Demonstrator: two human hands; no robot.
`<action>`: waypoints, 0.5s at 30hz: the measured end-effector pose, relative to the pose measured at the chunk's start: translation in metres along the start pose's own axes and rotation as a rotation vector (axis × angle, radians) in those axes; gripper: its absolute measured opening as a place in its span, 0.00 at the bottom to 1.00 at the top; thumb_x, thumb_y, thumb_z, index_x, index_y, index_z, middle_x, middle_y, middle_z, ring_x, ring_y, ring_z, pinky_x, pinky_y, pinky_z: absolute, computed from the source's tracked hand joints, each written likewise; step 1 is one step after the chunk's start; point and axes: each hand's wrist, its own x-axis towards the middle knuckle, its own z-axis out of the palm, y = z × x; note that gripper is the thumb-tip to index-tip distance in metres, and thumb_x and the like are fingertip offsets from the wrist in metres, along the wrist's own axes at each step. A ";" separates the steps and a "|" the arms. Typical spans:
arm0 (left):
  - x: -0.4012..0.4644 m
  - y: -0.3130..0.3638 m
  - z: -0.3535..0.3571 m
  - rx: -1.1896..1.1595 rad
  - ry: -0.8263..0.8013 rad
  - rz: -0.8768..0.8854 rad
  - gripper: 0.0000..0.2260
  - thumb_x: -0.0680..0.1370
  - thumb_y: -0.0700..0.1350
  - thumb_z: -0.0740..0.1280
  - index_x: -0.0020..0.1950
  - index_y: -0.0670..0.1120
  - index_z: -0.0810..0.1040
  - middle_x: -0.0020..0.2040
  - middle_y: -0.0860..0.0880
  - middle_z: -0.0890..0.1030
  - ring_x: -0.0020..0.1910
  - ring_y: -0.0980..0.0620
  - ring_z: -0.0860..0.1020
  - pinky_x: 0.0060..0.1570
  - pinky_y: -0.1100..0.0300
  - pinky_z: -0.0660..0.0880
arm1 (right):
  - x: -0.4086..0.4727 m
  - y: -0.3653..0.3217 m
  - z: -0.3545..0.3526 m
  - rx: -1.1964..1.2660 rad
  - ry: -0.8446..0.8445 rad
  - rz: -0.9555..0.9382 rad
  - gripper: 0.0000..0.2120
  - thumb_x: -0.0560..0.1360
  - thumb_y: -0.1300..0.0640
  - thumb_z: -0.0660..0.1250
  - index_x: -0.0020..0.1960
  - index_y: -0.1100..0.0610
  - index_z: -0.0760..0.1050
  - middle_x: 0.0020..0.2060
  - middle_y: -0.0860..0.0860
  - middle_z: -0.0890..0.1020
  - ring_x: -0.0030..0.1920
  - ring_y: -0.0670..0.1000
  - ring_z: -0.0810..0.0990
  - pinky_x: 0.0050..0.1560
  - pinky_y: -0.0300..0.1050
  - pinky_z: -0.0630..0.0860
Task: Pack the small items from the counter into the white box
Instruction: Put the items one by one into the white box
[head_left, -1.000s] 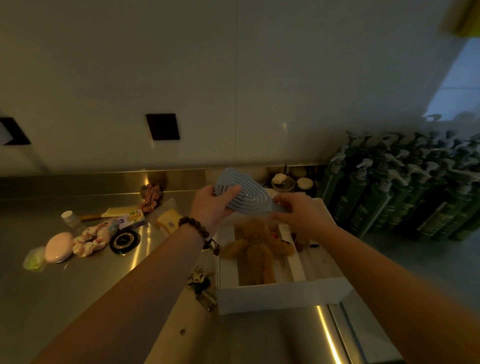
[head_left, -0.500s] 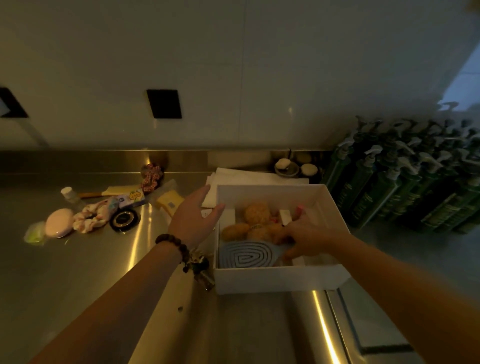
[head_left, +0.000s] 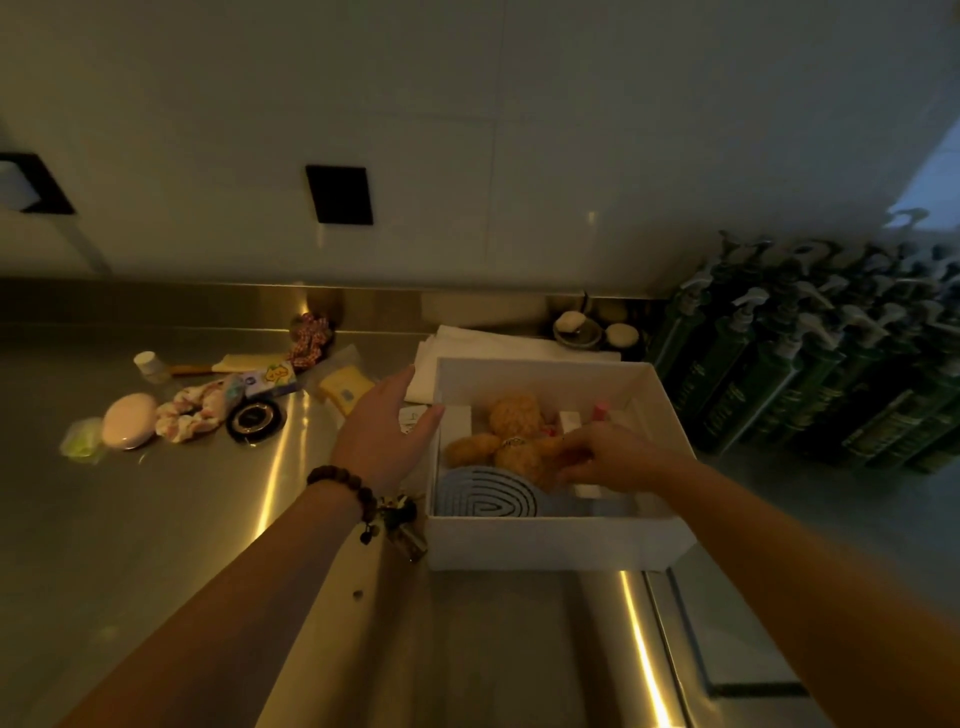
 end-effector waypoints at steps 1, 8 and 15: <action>-0.001 0.000 -0.001 0.012 0.010 0.009 0.24 0.76 0.53 0.65 0.70 0.48 0.67 0.65 0.46 0.73 0.58 0.58 0.69 0.54 0.63 0.63 | -0.002 -0.003 -0.002 0.041 0.071 -0.003 0.12 0.74 0.51 0.69 0.57 0.51 0.78 0.49 0.46 0.80 0.49 0.45 0.78 0.44 0.33 0.70; -0.016 -0.005 -0.023 0.216 -0.030 -0.091 0.27 0.77 0.56 0.61 0.73 0.47 0.63 0.71 0.46 0.68 0.68 0.48 0.66 0.65 0.53 0.64 | 0.004 -0.048 -0.006 0.036 0.316 -0.075 0.18 0.77 0.45 0.61 0.63 0.52 0.74 0.59 0.52 0.77 0.60 0.54 0.74 0.63 0.51 0.68; -0.044 -0.029 -0.063 0.350 0.009 -0.186 0.28 0.77 0.59 0.59 0.74 0.47 0.61 0.71 0.46 0.67 0.69 0.47 0.65 0.67 0.52 0.64 | 0.044 -0.110 0.015 0.077 0.310 -0.215 0.24 0.76 0.43 0.61 0.70 0.49 0.67 0.72 0.48 0.64 0.69 0.51 0.64 0.66 0.48 0.63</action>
